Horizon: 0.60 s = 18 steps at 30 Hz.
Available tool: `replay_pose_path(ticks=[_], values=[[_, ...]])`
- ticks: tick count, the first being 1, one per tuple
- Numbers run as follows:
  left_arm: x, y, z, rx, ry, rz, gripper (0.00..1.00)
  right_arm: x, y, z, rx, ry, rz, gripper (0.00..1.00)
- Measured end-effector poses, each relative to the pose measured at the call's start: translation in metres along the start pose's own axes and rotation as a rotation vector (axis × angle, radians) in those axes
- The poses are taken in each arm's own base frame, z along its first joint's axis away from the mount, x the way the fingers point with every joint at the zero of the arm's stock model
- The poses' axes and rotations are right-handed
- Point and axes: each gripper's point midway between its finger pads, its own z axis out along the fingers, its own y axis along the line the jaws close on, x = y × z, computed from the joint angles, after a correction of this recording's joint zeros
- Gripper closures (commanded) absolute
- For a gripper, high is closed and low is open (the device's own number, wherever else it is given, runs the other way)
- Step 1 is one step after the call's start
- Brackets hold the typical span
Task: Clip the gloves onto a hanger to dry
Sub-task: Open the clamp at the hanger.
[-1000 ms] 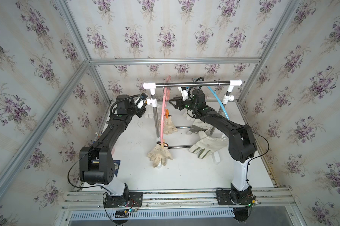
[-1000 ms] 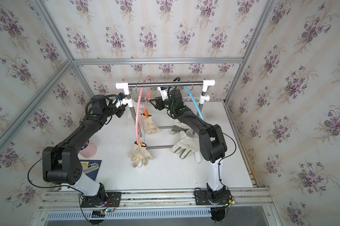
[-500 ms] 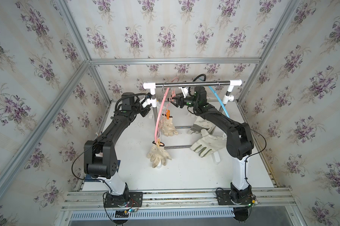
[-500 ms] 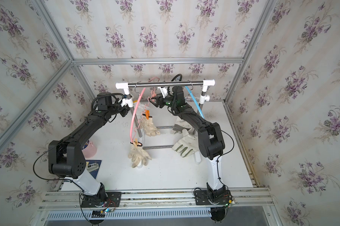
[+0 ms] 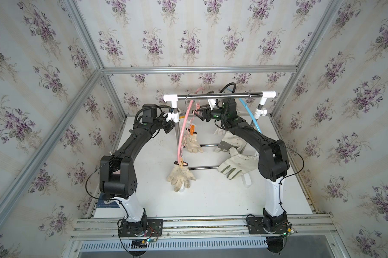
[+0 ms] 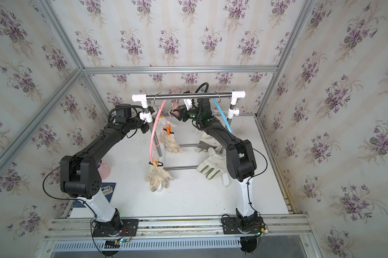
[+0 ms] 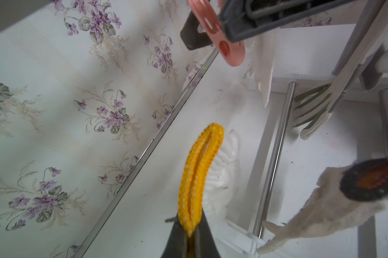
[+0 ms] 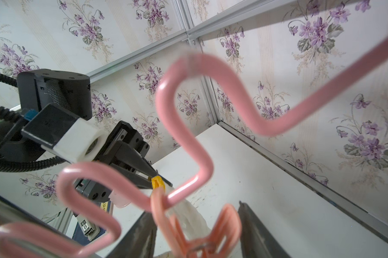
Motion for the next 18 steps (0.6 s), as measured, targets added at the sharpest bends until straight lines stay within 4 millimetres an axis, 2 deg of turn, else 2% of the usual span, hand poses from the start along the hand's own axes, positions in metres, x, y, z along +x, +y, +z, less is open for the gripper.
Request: replay_pose_path(ticks=[4,12,18], values=[[-0.003,-0.009,0.009,0.039,-0.014,0.014,1.0,0.0,-0.002,-0.001,0.004,0.002,0.003,0.43],[-0.004,-0.013,0.017,0.063,-0.023,0.026,1.0,-0.002,-0.01,-0.006,0.019,-0.004,0.005,0.45],[-0.007,-0.013,0.022,0.069,-0.03,0.053,1.0,-0.006,-0.005,-0.007,-0.01,-0.014,-0.003,0.46]])
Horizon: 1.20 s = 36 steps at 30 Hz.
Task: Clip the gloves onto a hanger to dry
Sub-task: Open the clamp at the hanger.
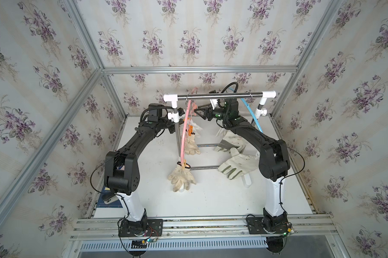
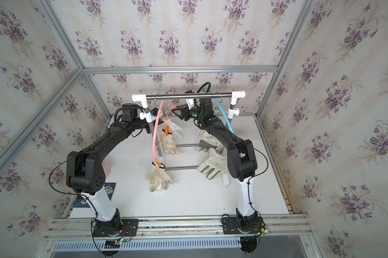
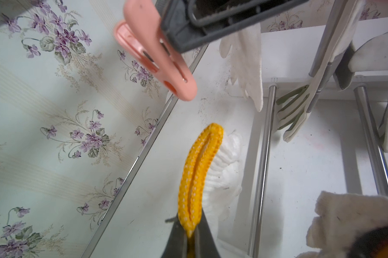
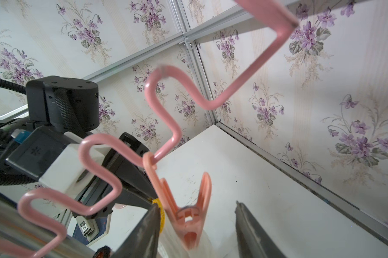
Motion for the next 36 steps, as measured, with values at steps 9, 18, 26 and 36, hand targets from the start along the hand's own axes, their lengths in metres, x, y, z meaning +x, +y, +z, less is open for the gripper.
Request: replay_pose_path(ticks=[9,18,26,36], values=[[0.002,0.002,0.004,-0.003,0.004,0.006,1.0,-0.006,0.009,0.003,-0.065,-0.01,-0.005,0.46],[0.0,0.003,0.004,-0.006,0.003,0.011,1.0,-0.009,0.006,0.011,-0.083,-0.014,-0.023,0.43],[0.0,0.003,0.005,-0.004,0.002,0.011,1.0,-0.009,0.004,0.013,-0.083,-0.016,-0.043,0.47],[0.0,0.005,0.007,-0.006,0.003,0.019,1.0,-0.012,0.005,0.013,-0.088,-0.018,-0.047,0.63]])
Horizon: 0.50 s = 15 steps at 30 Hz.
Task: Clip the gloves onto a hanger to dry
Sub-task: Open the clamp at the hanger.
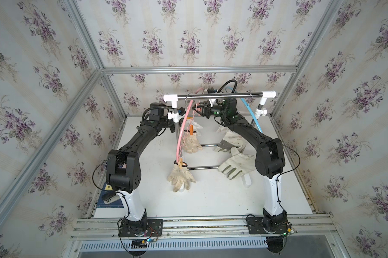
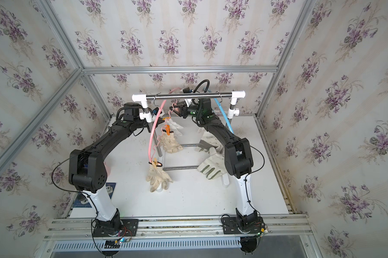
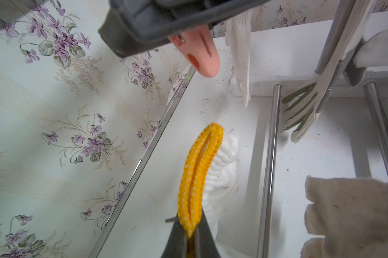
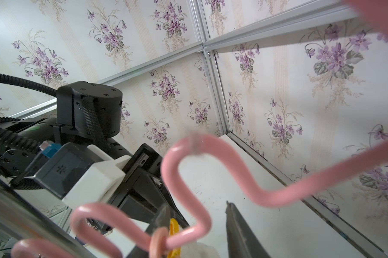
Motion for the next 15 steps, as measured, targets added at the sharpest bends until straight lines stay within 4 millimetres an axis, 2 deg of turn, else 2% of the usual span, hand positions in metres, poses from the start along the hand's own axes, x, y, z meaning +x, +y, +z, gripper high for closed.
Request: replay_pose_path(ticks=[5,15], values=[[-0.0005,0.0001,0.0002,-0.001,0.0,0.002,1.0,0.0003,0.0006,0.0,-0.004,0.001,0.0,0.7],[0.0006,-0.0003,0.0022,0.0,0.003,0.002,1.0,0.0027,0.0004,-0.0001,-0.003,0.011,0.008,0.72]])
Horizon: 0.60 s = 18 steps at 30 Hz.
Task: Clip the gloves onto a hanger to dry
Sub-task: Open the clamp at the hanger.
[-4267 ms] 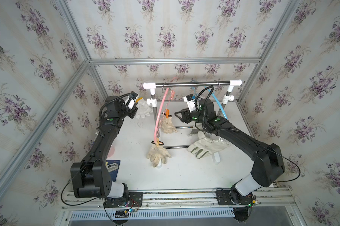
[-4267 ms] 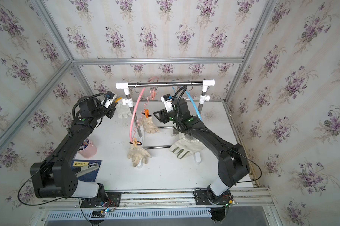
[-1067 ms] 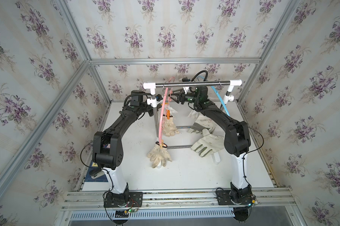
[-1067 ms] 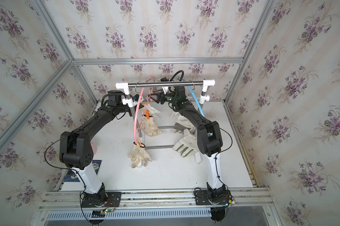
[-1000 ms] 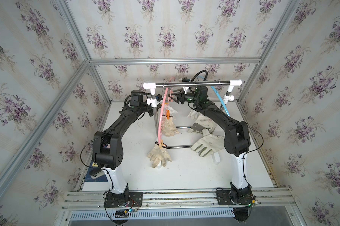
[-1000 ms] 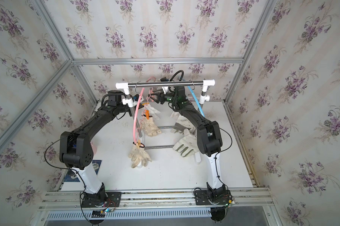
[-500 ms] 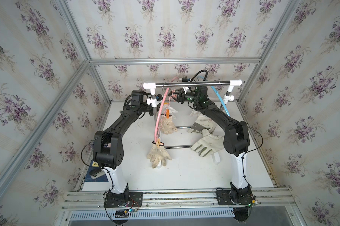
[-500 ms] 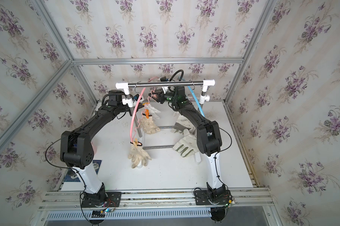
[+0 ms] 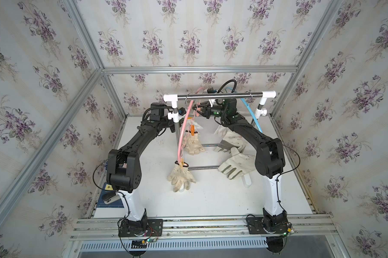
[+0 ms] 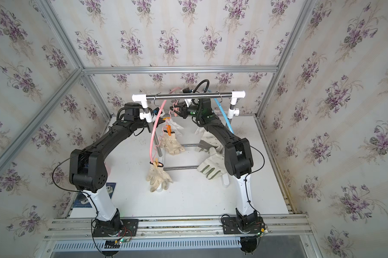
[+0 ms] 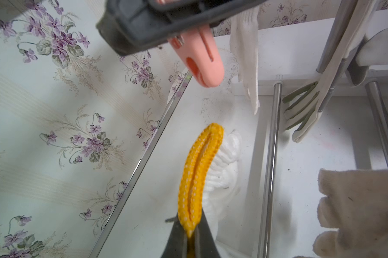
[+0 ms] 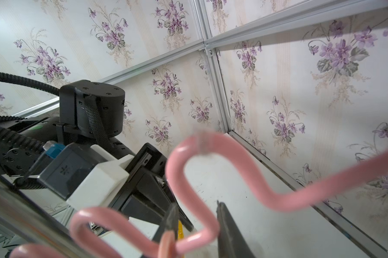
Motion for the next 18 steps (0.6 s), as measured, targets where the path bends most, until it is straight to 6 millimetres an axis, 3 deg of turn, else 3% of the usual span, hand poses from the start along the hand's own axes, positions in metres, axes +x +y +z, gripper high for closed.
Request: replay_pose_path(ticks=[8,18], values=[[0.0,0.0,0.001,0.002,-0.001,0.0,1.0,-0.001,0.001,0.0,-0.002,0.003,-0.015,0.8],[-0.004,-0.01,0.02,0.079,-0.014,-0.007,1.0,-0.002,0.003,0.0,-0.012,-0.001,-0.009,0.85]])
